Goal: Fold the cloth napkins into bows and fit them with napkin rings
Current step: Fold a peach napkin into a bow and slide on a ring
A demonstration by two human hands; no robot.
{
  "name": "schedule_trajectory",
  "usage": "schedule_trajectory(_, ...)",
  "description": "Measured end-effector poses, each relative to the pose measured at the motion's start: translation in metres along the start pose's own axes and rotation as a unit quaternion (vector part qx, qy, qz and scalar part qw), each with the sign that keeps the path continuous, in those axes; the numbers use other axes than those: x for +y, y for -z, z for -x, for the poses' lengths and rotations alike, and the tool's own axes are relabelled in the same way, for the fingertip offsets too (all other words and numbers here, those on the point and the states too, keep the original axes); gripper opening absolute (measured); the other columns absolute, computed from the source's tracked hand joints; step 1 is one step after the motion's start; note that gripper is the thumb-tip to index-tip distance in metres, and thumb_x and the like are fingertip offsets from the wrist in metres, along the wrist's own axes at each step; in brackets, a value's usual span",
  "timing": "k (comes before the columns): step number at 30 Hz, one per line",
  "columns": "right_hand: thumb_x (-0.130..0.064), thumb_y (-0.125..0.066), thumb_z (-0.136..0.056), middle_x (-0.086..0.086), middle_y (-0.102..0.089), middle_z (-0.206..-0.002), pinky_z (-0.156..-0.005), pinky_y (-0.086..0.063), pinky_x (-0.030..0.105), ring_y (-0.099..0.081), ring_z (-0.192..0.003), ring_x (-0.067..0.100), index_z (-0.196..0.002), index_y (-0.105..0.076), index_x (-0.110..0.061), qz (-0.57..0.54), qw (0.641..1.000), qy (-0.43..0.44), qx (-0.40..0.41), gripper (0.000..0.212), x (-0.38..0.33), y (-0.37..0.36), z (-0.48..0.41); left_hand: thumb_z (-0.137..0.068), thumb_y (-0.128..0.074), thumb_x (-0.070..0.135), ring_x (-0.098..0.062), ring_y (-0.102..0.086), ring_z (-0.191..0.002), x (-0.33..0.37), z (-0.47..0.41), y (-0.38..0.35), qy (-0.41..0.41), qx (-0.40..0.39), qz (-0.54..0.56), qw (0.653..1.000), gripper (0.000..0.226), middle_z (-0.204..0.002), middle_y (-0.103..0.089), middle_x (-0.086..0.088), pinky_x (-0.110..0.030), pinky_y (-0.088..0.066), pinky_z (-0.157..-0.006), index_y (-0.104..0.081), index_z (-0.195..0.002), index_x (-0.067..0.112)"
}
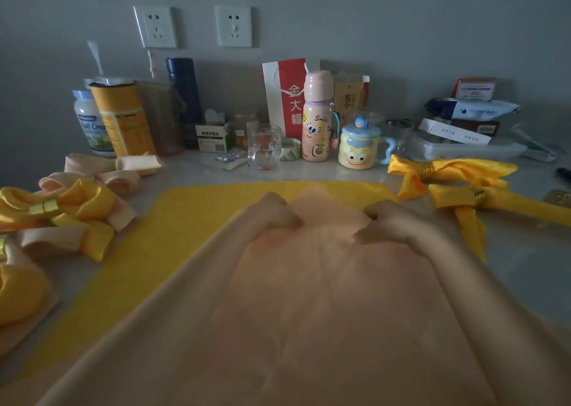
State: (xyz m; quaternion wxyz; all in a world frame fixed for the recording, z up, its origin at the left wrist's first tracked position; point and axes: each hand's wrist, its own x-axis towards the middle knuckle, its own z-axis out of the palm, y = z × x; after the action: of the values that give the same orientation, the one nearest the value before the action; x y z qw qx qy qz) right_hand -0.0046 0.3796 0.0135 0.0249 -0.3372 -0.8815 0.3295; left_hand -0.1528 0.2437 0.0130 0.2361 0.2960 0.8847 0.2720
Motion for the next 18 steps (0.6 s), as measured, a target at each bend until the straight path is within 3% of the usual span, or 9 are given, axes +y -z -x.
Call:
schedule_trajectory(3,-0.027,-0.063,-0.088,-0.002,-0.046,-0.066,-0.051,-0.027,0.024,-0.043,-0.061,0.012,-0.069,-0.054,-0.013,-0.021,0.999,0.029,0.031,0.025,0.004,-0.005,-0.01,-0.091,-0.056,0.018,-0.015,-0.034,-0.056,-0.006,-0.01,-0.006,-0.037,0.025,0.045,0.998,0.034,-0.064,-0.039,-0.002,-0.024,-0.023,-0.049,-0.044,-0.059,0.013)
schedule_trajectory(8,-0.01,-0.062,-0.085,-0.004,-0.055,-0.071,-0.056,-0.035,0.023,-0.05,-0.071,0.012,-0.069,-0.057,-0.019,-0.046,0.993,0.08,0.079,0.019,0.013,-0.014,-0.022,-0.086,-0.054,0.004,-0.018,-0.049,-0.071,-0.013,-0.012,-0.003,-0.08,0.024,0.047,0.995,0.015,-0.076,-0.055,-0.002,-0.025,-0.036,-0.057,-0.062,-0.077,0.013)
schedule_trajectory(12,0.006,-0.056,-0.08,-0.009,-0.054,-0.071,-0.057,-0.036,0.007,-0.049,-0.071,0.006,-0.077,-0.059,-0.019,-0.057,0.986,0.122,0.098,0.026,0.01,-0.024,-0.022,-0.082,-0.062,0.0,-0.014,-0.051,-0.078,-0.015,-0.008,0.001,-0.139,0.024,0.014,0.99,0.015,-0.078,-0.055,0.003,-0.023,-0.041,-0.07,-0.065,-0.086,0.014)
schedule_trajectory(16,0.012,-0.047,-0.075,-0.002,-0.063,-0.079,-0.064,-0.038,0.012,-0.054,-0.076,0.009,-0.063,-0.061,-0.026,-0.043,0.986,0.123,0.108,0.042,0.01,-0.035,-0.023,-0.083,-0.054,-0.004,-0.011,-0.052,-0.077,-0.012,-0.002,0.004,-0.14,-0.06,-0.047,0.987,0.024,-0.079,-0.057,0.006,-0.017,-0.041,-0.062,-0.067,-0.082,0.016)
schedule_trajectory(18,0.012,-0.045,-0.074,-0.004,-0.063,-0.076,-0.059,-0.037,0.011,-0.052,-0.069,0.005,-0.06,-0.061,-0.029,-0.031,0.987,0.112,0.107,0.046,0.011,-0.033,-0.022,-0.084,-0.056,0.005,-0.017,-0.057,-0.093,-0.009,-0.005,0.003,-0.119,-0.067,-0.064,0.989,0.016,-0.096,-0.062,0.0,-0.024,-0.047,-0.077,-0.07,-0.09,0.01)
